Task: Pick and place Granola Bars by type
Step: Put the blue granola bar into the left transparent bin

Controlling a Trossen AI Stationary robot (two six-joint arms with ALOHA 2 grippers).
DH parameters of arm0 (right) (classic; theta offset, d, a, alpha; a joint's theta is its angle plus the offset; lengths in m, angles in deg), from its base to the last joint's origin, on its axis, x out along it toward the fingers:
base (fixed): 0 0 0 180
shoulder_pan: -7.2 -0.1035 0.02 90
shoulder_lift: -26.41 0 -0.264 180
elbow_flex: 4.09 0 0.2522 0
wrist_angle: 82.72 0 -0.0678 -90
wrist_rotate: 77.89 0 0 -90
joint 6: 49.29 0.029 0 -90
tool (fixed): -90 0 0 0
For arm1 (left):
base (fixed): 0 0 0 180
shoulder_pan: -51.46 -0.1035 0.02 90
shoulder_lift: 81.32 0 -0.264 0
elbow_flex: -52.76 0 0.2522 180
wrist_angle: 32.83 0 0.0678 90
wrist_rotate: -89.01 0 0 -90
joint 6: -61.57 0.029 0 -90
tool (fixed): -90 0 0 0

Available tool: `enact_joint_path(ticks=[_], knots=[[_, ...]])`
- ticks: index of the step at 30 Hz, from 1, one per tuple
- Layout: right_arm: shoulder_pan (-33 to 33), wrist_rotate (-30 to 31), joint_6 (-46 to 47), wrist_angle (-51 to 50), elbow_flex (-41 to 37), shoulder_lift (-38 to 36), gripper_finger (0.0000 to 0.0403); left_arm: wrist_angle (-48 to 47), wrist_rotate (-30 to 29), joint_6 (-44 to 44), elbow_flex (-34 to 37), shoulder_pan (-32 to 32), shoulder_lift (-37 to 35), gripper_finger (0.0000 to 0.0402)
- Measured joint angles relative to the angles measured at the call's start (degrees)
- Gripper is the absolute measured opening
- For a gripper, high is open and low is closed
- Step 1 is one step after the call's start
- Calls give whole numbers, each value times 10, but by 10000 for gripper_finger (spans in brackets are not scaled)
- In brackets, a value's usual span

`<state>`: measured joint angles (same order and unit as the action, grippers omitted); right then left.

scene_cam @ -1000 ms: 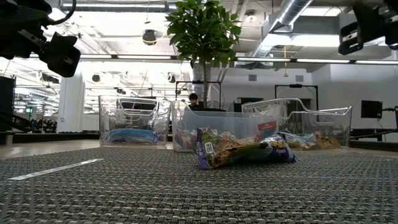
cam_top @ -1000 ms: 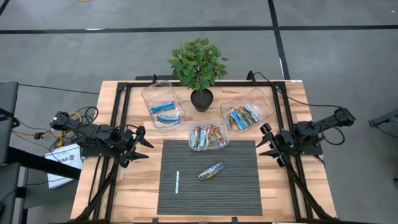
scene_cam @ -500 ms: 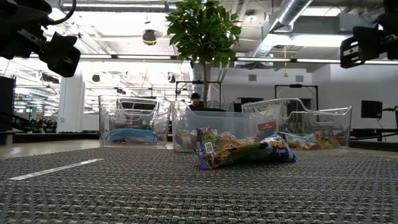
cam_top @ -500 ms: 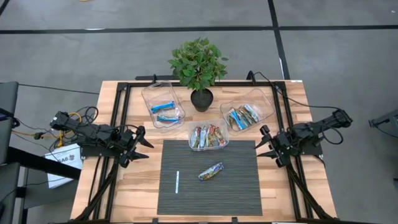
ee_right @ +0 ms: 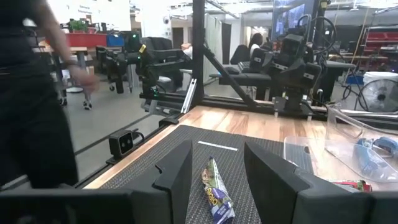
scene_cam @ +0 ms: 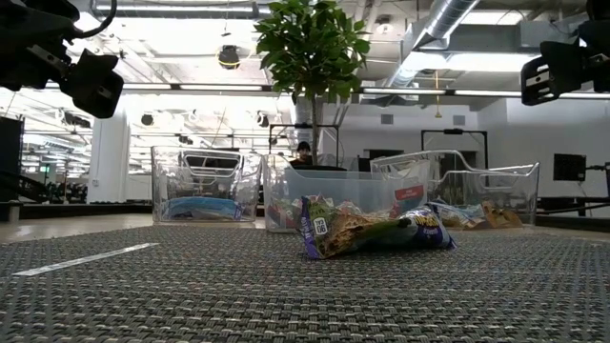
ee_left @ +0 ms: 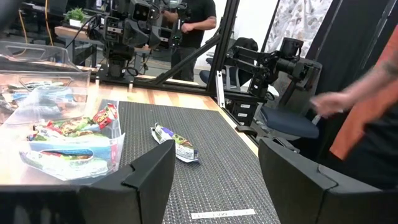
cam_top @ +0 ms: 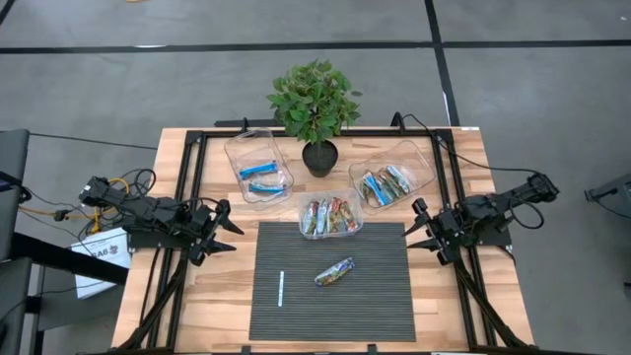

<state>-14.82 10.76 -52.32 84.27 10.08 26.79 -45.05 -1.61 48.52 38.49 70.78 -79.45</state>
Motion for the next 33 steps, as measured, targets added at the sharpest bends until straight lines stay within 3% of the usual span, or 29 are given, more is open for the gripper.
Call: enact_joint_path(ticks=[10, 15, 19, 23, 28, 33], knots=[[0, 0, 0, 0, 0, 0, 140, 2, 0, -3, 0, 0, 0, 224], [0, 0, 0, -1, 0, 0, 137, 32, -14, -198, -3, 0, 0, 224], [0, 0, 0, -1, 0, 0, 139, 54, -65, -322, -6, 0, 0, 224], [0, 0, 0, -1, 0, 0, 138, 45, -67, -427, -7, 0, 0, 224], [0, 0, 0, -1, 0, 0, 135, 23, -78, -405, -13, 0, 2, 224], [0, 0, 0, -1, 0, 0, 134, -140, -108, -359, -116, 0, 89, 224]])
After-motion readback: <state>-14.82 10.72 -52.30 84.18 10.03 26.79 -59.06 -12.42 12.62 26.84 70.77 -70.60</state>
